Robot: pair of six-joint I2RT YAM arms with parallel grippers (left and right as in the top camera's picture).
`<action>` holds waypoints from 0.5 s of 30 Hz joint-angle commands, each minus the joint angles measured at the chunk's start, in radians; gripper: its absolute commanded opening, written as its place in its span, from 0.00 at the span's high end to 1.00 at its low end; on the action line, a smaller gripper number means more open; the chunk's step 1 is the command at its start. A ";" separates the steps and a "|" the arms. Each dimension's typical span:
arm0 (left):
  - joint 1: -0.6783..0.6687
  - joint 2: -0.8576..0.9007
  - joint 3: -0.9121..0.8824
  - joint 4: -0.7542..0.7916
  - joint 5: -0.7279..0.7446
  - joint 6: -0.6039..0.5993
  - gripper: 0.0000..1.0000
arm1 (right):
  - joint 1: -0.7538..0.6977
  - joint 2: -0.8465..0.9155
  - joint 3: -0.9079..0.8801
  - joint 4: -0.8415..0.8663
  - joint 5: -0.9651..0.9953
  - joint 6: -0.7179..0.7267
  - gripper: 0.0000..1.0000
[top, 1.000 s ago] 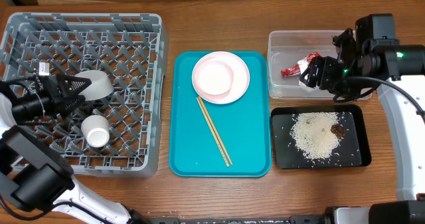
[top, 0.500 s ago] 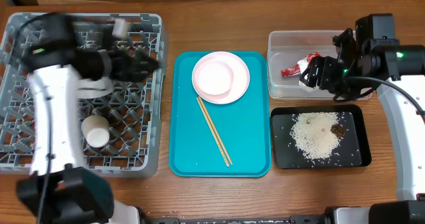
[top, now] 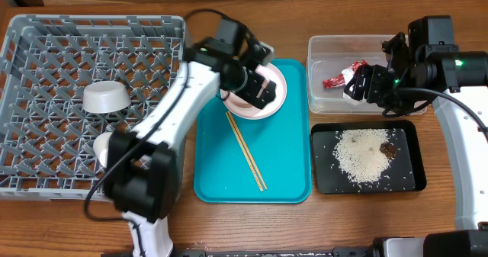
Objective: Sort waste into correct bins and load items into the dishwasher
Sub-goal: 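Grasp the pink bowl on the white plate with the left gripper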
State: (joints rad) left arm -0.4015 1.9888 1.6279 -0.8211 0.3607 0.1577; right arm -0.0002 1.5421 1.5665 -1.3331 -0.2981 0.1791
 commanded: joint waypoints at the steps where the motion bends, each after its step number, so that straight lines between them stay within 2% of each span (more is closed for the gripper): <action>1: -0.038 0.099 0.006 0.007 -0.037 -0.024 0.07 | -0.002 -0.006 0.006 0.003 0.010 -0.005 0.19; 2: -0.047 0.121 0.006 0.006 -0.053 -0.025 0.12 | -0.002 -0.006 0.006 0.002 0.010 -0.005 0.19; 5: -0.056 0.150 0.006 0.003 -0.084 -0.038 0.35 | -0.002 -0.006 0.006 -0.002 0.010 -0.005 0.19; 6: -0.056 0.150 0.006 0.004 -0.084 -0.040 0.50 | -0.002 -0.006 0.006 -0.004 0.010 -0.006 0.19; 7: -0.055 0.141 0.007 0.008 -0.084 -0.043 0.59 | -0.002 -0.006 0.006 -0.005 0.010 -0.006 0.19; 10: -0.048 0.115 0.023 0.014 -0.089 -0.051 0.77 | -0.002 -0.006 0.006 -0.008 0.010 -0.006 0.19; 12: -0.043 0.089 0.044 0.011 -0.102 -0.070 0.93 | -0.002 -0.006 0.006 -0.008 0.010 -0.006 0.19; 13: -0.040 0.074 0.055 0.009 -0.106 -0.076 0.96 | -0.002 -0.006 0.006 -0.009 0.010 -0.006 0.19; 15: -0.029 0.035 0.082 0.002 -0.106 -0.081 0.96 | -0.002 -0.006 0.006 -0.009 0.010 -0.006 0.19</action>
State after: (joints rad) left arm -0.4492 2.1155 1.6558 -0.8135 0.2619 0.1051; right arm -0.0002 1.5421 1.5665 -1.3430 -0.2981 0.1791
